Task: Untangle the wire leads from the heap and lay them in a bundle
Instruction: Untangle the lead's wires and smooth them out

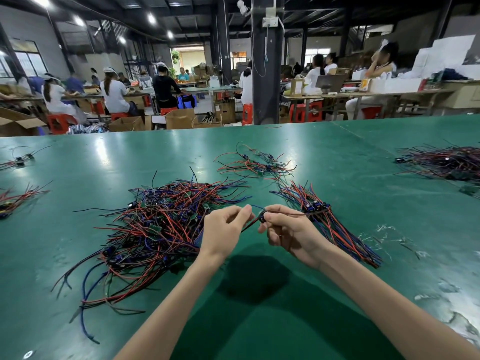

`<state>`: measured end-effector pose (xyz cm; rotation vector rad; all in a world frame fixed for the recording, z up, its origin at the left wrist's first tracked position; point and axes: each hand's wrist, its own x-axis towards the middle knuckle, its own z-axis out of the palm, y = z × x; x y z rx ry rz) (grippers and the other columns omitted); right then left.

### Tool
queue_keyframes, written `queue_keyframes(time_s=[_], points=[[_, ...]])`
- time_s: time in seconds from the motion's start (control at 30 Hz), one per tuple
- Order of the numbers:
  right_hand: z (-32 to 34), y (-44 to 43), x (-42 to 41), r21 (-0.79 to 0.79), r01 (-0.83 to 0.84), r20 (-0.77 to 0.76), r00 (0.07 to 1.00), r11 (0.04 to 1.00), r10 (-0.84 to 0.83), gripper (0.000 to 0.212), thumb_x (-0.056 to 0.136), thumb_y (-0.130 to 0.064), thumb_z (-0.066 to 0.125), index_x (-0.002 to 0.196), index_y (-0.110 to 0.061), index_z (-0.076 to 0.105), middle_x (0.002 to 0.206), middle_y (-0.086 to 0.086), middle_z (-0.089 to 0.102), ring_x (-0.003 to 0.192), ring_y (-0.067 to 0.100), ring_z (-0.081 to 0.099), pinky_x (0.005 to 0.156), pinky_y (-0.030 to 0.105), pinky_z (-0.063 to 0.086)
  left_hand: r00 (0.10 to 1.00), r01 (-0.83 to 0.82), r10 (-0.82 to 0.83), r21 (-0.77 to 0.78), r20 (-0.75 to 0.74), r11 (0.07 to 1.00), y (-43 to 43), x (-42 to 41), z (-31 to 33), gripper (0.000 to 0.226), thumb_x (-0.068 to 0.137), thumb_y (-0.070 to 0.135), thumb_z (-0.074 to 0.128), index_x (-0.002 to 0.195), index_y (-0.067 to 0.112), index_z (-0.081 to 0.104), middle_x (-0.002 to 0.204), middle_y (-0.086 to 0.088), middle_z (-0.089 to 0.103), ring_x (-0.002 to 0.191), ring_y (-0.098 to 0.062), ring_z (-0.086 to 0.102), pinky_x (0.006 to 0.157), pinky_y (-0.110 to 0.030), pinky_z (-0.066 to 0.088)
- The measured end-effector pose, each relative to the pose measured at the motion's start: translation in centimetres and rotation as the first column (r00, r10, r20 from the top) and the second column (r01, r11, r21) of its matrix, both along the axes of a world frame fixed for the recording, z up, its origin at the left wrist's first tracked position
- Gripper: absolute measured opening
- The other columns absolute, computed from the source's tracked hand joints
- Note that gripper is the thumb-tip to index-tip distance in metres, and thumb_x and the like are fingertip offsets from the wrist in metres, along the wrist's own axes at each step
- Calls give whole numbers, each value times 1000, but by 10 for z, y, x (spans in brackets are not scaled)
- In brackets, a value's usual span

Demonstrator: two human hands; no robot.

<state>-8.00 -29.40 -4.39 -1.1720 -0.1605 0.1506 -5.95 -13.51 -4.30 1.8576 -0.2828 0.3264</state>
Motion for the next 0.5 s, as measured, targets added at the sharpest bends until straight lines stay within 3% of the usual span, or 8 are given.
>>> queue_keyframes(time_s=[0.13,0.23,0.37,0.5], points=[[1,-1,3,42,6,-8,1000,999,-6,14,72,-12,65,83,-6,71,62,9,62,40,9,48,44,17,40,977,156,-178,-167,-120,973,-5,-3,1,17,93,10,56,96,11,73,85,-8,72,79,-16,63,81,-33,54],[2,-2,2,48,-15,-33,999,999,16,10,72,-16,66,71,-12,74,57,4,58,40,8,46,44,17,39,951,188,-247,-285,-188,940,-9,-5,4,19,95,10,53,99,10,71,88,-10,70,80,-18,64,77,-28,55],[3,-5,-1,-2,-124,-49,991,992,124,17,80,-19,63,87,-6,71,56,-1,55,46,6,49,47,19,41,937,210,-293,-366,-191,907,-11,-9,5,21,95,10,53,103,2,70,76,1,72,72,-6,65,65,-17,52],[5,-3,-4,-76,-205,-83,976,976,199,17,80,-25,61,73,-12,68,55,2,52,46,10,44,47,22,38,933,234,-319,-391,-166,890,-12,-12,7,16,91,7,59,90,10,74,76,-2,73,71,-8,64,67,-20,55]])
